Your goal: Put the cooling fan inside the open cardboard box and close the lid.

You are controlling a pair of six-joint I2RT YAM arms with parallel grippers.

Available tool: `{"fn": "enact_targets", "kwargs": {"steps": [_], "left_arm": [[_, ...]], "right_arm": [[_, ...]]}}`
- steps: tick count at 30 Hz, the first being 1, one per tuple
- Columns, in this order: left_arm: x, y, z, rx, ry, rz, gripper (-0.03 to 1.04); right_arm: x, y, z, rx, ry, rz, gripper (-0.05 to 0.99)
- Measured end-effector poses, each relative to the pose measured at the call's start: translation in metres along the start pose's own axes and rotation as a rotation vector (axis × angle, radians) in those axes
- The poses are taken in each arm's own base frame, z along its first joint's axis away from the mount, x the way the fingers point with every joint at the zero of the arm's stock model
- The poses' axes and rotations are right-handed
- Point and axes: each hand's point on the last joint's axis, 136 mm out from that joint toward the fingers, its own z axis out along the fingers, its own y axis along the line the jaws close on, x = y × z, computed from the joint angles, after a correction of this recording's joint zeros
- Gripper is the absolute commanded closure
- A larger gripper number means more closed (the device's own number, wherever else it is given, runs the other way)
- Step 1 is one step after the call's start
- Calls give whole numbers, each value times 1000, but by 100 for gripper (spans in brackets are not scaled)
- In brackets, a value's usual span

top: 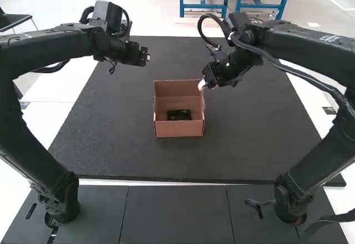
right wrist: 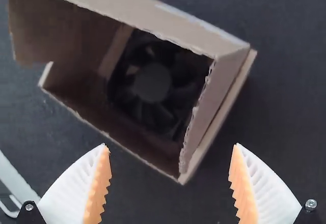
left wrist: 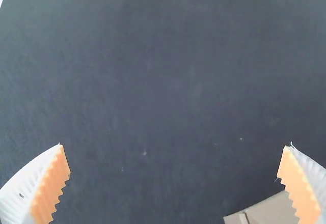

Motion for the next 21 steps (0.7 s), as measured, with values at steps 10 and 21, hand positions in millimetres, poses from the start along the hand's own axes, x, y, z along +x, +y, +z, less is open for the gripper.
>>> {"fn": "enact_targets", "kwargs": {"steps": [10,21], "left_arm": [[5,-28,7,50,10,38,4],[25,-48,17,102,79,63,4]], "right_arm": [[-17,12,-65,31,-215,-56,41],[1,15,-87,44,-236,-67,41]]}}
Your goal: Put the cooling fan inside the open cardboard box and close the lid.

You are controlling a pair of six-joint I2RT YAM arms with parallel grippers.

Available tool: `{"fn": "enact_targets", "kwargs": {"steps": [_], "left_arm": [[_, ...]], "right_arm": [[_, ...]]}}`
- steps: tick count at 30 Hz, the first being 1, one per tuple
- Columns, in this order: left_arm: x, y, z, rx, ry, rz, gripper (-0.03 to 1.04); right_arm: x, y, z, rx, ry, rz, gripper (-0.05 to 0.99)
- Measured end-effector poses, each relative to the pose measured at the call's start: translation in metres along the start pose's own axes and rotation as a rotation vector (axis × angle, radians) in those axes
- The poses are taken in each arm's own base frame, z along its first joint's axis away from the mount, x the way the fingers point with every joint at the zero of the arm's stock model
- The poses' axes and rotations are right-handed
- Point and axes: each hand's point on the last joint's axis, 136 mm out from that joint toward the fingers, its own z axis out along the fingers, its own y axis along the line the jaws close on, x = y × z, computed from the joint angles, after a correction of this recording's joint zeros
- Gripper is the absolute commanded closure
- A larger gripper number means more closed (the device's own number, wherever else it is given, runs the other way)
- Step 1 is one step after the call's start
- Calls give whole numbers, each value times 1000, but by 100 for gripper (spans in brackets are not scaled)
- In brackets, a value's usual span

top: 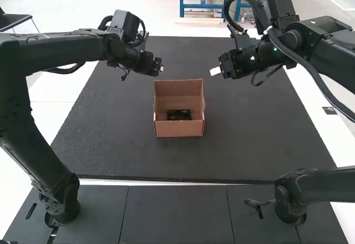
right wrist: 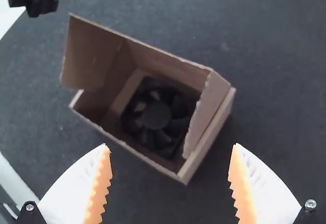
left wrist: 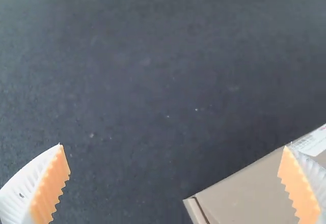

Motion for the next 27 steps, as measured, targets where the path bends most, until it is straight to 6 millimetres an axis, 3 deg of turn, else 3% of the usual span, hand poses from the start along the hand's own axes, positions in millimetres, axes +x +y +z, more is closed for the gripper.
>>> {"fn": "enact_targets", "kwargs": {"steps": [27], "left_arm": [[110,-32,18,98,259,23,4]], "right_arm": [[4,1,-4,0,11,6,41]]}}
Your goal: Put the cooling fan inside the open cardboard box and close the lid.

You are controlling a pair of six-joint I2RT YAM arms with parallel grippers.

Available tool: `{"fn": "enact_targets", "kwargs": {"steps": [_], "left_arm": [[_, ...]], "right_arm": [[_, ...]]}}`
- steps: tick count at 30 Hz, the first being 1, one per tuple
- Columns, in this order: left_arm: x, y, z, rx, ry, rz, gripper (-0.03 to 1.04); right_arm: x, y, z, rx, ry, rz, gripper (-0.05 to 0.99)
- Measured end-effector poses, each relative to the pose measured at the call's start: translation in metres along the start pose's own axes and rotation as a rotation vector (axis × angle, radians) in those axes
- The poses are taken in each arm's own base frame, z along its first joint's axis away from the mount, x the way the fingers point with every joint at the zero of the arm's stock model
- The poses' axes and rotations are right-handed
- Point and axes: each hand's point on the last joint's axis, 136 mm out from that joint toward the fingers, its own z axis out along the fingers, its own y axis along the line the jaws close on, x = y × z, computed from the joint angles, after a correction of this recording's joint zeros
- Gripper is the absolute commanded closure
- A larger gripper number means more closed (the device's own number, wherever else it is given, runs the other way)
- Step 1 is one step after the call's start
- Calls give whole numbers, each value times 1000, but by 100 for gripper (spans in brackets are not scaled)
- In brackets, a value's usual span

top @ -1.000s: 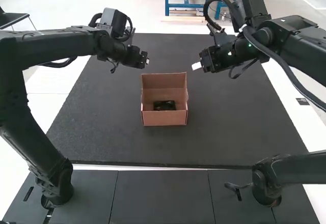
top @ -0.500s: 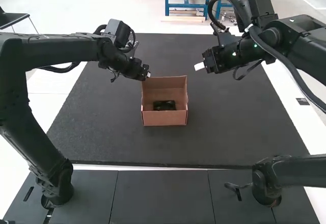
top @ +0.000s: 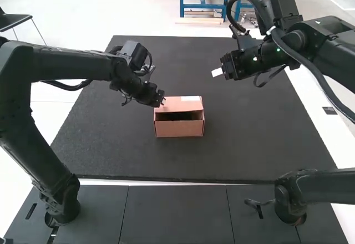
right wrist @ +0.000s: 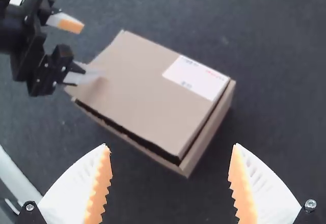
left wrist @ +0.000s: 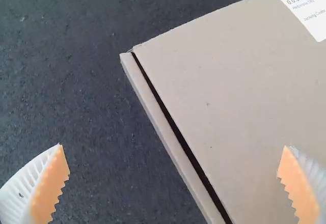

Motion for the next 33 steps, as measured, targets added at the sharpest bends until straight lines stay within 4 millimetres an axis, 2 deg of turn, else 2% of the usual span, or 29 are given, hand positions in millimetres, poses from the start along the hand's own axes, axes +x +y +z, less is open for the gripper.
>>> {"fn": "enact_targets", "kwargs": {"steps": [9,13,22,29,33], "left_arm": [[14,1,15,5,-29,-15,4],[20,2,23,9,-35,-22,4],[23,1,24,13,-34,-30,4],[30,1,6,2,74,-38,4],[14,-2,-21,7,22,-36,4]], "right_arm": [[1,-1,1,3,2,0,41],[10,-2,6,3,27,6,41],[14,-2,8,3,38,8,41],[14,-2,8,6,37,9,41],[20,-3,8,10,38,10,41]]}}
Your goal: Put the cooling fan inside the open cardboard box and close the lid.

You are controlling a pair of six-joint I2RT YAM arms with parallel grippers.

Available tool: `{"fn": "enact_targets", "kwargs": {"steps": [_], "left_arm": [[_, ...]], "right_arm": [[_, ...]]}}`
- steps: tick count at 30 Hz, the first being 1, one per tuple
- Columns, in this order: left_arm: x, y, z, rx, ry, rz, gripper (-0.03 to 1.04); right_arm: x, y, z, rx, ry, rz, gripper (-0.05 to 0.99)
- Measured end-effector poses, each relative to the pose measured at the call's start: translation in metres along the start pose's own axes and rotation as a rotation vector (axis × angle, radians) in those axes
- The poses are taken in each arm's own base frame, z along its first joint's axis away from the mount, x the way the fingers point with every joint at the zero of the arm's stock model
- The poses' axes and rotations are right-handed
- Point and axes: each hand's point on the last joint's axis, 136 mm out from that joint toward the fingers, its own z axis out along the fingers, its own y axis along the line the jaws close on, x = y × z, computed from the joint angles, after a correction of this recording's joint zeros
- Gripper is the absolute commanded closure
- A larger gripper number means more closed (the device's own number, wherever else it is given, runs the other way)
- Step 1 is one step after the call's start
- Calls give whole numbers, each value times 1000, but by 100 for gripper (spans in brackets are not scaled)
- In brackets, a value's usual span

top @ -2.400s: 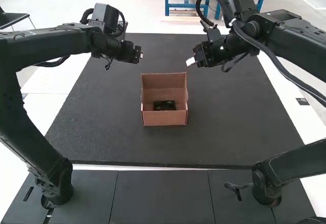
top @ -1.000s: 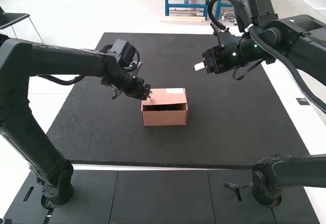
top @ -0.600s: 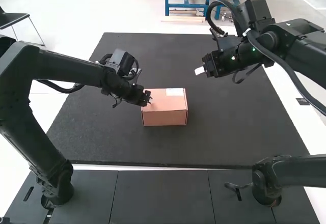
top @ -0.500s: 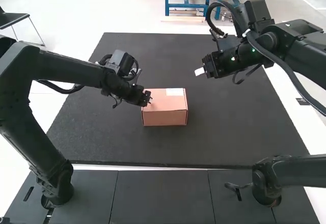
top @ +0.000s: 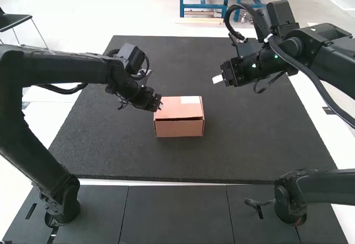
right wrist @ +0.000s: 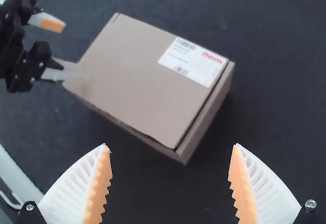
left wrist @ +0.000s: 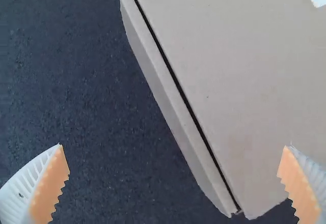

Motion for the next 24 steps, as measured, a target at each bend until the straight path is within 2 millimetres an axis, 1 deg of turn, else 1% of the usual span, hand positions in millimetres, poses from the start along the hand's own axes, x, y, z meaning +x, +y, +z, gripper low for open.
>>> {"fn": "enact_targets", "kwargs": {"steps": [3,5,8,9,12,14,15,18,19,20,21,24], "left_arm": [[-14,-3,-29,6,-66,3,4],[-16,0,-45,3,-91,-5,4],[-18,15,-64,-21,-134,-39,4],[-17,21,-68,-30,-147,-52,4],[-10,32,-78,-52,-180,-74,4],[-6,33,-82,-52,-214,-70,4],[-5,32,-84,-51,-236,-64,4],[-2,32,-91,-48,-310,-49,4],[0,32,-93,-48,-332,-42,4],[1,31,-94,-48,-356,-37,4],[3,31,-96,-47,-382,-31,4],[8,31,-97,-45,-457,-19,4]], "right_arm": [[4,-1,1,3,-4,0,41],[5,0,1,3,-17,1,41],[3,0,-3,4,-54,3,41],[1,1,-5,4,-72,2,39],[-10,-1,-12,21,-161,-4,30],[-16,-7,-17,54,-225,-5,30],[-17,-11,-19,71,-248,0,30],[-13,-24,-22,130,-292,29,26],[-12,-29,-22,150,-300,41,20],[-10,-33,-21,165,-305,52,9],[-8,-36,-21,179,-307,63,2],[-5,-46,-22,217,-325,90,2]]}}
